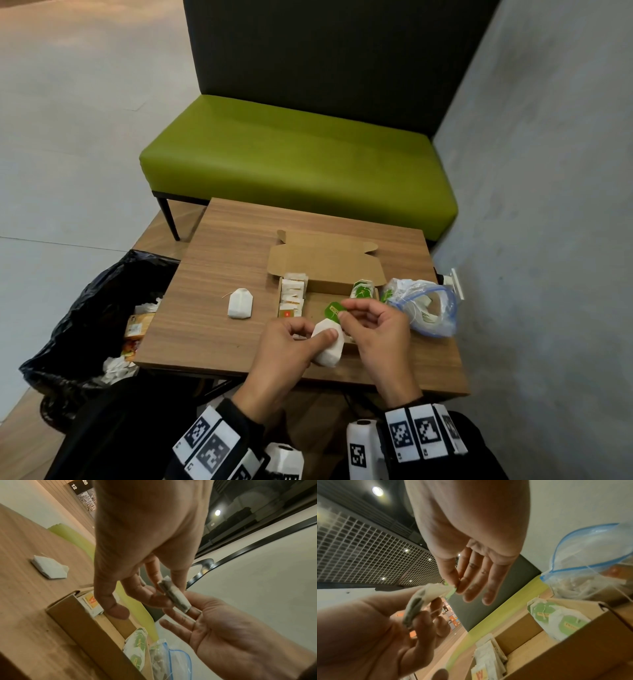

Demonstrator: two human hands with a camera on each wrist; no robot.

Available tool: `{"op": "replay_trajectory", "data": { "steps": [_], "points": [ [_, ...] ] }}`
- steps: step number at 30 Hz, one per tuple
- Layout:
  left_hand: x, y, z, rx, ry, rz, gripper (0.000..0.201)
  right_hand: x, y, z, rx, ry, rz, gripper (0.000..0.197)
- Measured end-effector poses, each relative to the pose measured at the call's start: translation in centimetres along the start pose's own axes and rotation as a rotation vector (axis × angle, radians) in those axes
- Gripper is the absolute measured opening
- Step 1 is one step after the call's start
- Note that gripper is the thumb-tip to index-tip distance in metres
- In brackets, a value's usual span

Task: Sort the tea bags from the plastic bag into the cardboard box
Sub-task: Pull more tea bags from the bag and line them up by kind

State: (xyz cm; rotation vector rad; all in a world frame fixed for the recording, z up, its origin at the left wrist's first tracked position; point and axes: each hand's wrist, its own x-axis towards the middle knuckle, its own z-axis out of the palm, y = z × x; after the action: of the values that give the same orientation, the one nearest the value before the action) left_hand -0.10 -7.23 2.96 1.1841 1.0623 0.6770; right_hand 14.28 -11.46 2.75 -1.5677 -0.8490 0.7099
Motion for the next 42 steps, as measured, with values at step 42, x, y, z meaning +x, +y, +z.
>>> {"op": "replay_trajectory", "data": {
  "steps": [42],
  "points": [
    [4.5, 0.7, 1.0, 0.594, -0.263, 0.264, 0.013, 2.2, 1.1, -4.3, -0.144, -0.243, 0.028, 0.016]
  ]
}}
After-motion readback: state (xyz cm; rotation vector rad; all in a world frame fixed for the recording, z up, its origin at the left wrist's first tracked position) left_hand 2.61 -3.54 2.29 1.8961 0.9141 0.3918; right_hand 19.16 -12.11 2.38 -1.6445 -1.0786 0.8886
